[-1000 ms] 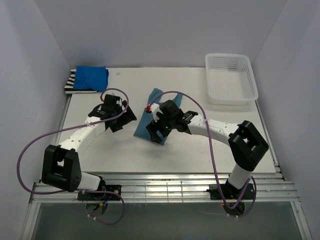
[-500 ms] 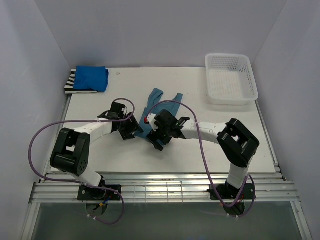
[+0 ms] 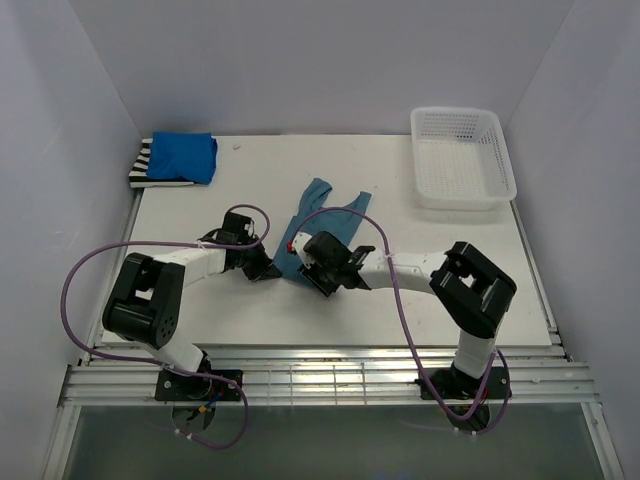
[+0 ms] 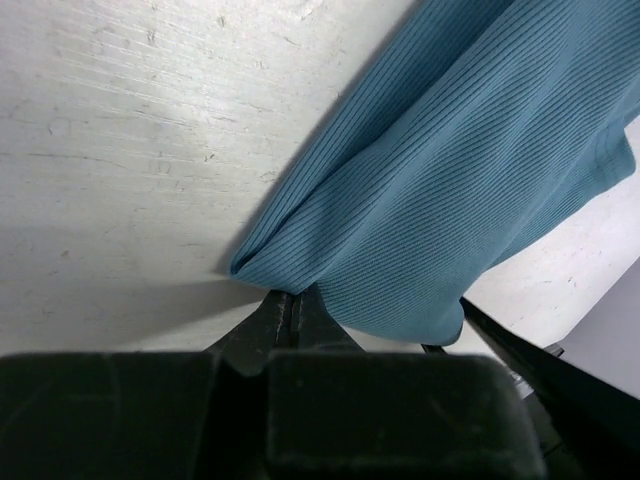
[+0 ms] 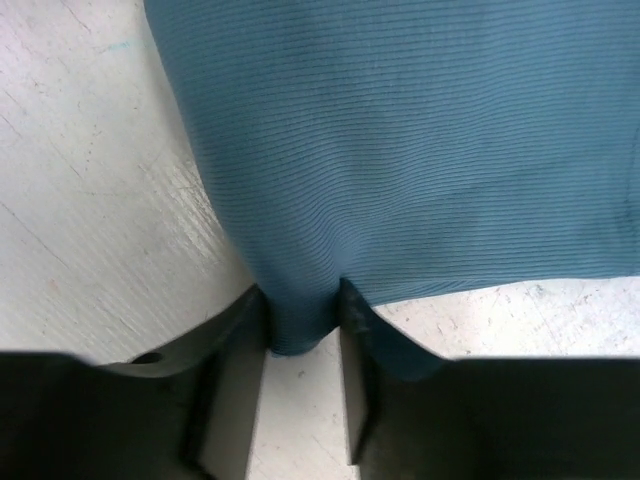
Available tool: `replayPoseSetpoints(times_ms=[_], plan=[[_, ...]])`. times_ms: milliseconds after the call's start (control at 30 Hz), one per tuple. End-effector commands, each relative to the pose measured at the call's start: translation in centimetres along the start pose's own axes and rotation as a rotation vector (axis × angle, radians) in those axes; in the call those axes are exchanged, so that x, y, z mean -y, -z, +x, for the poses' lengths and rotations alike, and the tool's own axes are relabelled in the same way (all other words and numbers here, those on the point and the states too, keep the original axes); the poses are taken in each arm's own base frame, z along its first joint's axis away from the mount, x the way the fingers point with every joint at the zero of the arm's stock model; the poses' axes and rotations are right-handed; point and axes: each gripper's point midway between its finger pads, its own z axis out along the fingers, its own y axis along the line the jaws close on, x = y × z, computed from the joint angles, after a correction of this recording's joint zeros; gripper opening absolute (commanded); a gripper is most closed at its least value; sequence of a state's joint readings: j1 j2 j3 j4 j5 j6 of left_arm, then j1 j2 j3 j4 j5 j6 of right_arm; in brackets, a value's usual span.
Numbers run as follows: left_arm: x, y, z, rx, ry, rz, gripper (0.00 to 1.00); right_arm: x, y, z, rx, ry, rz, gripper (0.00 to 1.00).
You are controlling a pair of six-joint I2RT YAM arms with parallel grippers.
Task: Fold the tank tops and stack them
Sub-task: Fold the tank top
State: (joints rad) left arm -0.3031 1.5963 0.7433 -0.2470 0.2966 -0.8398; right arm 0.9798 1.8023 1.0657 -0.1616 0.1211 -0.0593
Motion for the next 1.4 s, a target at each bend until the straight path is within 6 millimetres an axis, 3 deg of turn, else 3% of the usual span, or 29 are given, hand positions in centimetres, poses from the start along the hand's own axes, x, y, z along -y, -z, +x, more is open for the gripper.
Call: replayPoseSetpoints(times_ms=[0, 67, 100, 200, 533, 733, 833, 967, 1100, 1200, 1233, 1333, 1367], plan=[[-1.8, -0.3, 0.1, 0.028, 0.011, -0.070, 0.00, -0.1, -0.6, 2.2, -0.066, -0.009, 0.064, 0.33], [-2.5, 0.0, 0.1, 0.055, 0.016, -0.090, 0.00, -0.3, -0.4, 2.2, -0.062, 0.001, 0.074, 0.29], [-2.1, 0.6, -0.1, 0.076, 0.014, -0.076, 0.00, -0.3, -0.2, 2.1, -0.057, 0.005, 0.084, 0.20], [-2.1, 1.8, -0.1, 0.117, 0.014, -0.060, 0.00, -1.5, 0.6, 1.8, -0.039, 0.030, 0.049, 0.08], [-1.2, 6.9, 2.2, 0.147, 0.047, 0.017, 0.00, -7.2, 5.9, 0.8, -0.018, 0.036, -0.149, 0.08], [2.4, 12.8, 0.0, 0.296, 0.012, 0.098, 0.00, -8.3, 10.0, -0.6, 0.023, -0.074, -0.219, 0.08], [4.0, 13.7, -0.6, 0.295, -0.015, 0.121, 0.00, -9.1, 11.8, -1.5, 0.058, -0.119, -0.292, 0.08], [7.4, 15.4, -3.0, 0.336, -0.045, 0.162, 0.00, -8.0, 13.2, -1.9, 0.084, -0.204, -0.349, 0.08], [9.6, 15.2, -5.2, 0.363, -0.072, 0.172, 0.00, -5.4, 13.9, -2.7, 0.110, -0.298, -0.422, 0.08], [12.2, 13.8, -6.4, 0.341, -0.102, 0.239, 0.00, -3.7, 14.1, -3.1, 0.125, -0.331, -0.468, 0.08], [12.1, 12.3, -6.7, 0.311, -0.099, 0.216, 0.00, -3.3, 14.0, -2.9, 0.122, -0.343, -0.476, 0.08], [14.1, 11.9, -8.6, 0.339, -0.125, 0.228, 0.00, -1.3, 13.6, -2.6, 0.125, -0.390, -0.486, 0.08], [14.2, 10.7, -9.0, 0.331, -0.129, 0.213, 0.00, -0.7, 13.5, -2.5, 0.125, -0.404, -0.494, 0.08]])
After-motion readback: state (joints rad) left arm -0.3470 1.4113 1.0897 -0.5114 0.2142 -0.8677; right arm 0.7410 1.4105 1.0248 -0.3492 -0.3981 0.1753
